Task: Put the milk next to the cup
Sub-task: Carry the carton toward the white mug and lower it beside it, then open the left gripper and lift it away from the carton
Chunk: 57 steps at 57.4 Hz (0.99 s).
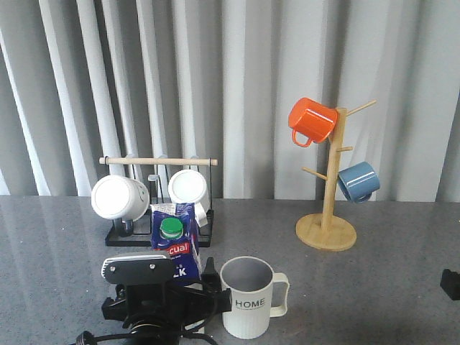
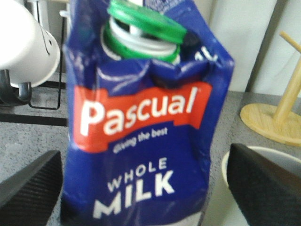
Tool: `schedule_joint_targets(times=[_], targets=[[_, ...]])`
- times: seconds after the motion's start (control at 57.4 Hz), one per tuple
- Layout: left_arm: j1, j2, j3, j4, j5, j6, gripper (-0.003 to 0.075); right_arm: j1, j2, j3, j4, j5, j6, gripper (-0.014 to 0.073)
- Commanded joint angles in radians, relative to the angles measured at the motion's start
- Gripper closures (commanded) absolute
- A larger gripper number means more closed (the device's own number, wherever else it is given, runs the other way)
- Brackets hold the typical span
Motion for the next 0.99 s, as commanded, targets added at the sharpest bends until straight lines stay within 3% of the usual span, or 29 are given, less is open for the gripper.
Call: schedule_joint_targets(times=[0.0, 0.157, 0.348, 0.697, 0.801, 0.871, 0.941, 0.975], targets=[[-0.001, -0.041, -0.019, 0.026, -0.031, 0.0, -0.0006, -0.007, -0.015, -0.027, -0.001, -0.071, -0.002, 0.0604], [-0.001, -0.055, -0.019, 0.045, -0.037, 0.002, 0.0007, -0.007, -0.015, -0.027, -0.001, -0.071, -0.002, 0.0604], [-0.001, -0.136, -0.019, 0.06, -0.043, 0.131, 0.0007, -0.007, -0.015, -0.027, -0.001, -0.071, -0.002, 0.0604], [-0.001, -0.354, -0.019, 0.125, -0.053, 0.134, 0.0047, -0.007, -0.015, -0.027, -0.001, -0.071, -0.002, 0.0604], [-0.001, -0.447, -0.019, 0.123, -0.019, 0.149, 0.0183, -0.007, -0.015, -0.027, -0.001, -0.071, -0.002, 0.0604], [-0.001, -0.503, -0.019, 0.122, 0.002, 0.189, 0.0381, -0.007, -0.015, -0.027, -0.001, -0.071, -0.002, 0.0604], [-0.001, -0.562, -0.019, 0.114, 0.031, 0.223, 0.0663, -0.007, -0.015, -0.027, -0.001, -0.071, -0.002, 0.0604], [-0.001, -0.588, -0.019, 0.114, 0.047, 0.231, 0.073, -0.007, -0.015, -0.027, -0.001, -0.071, -0.002, 0.0604]])
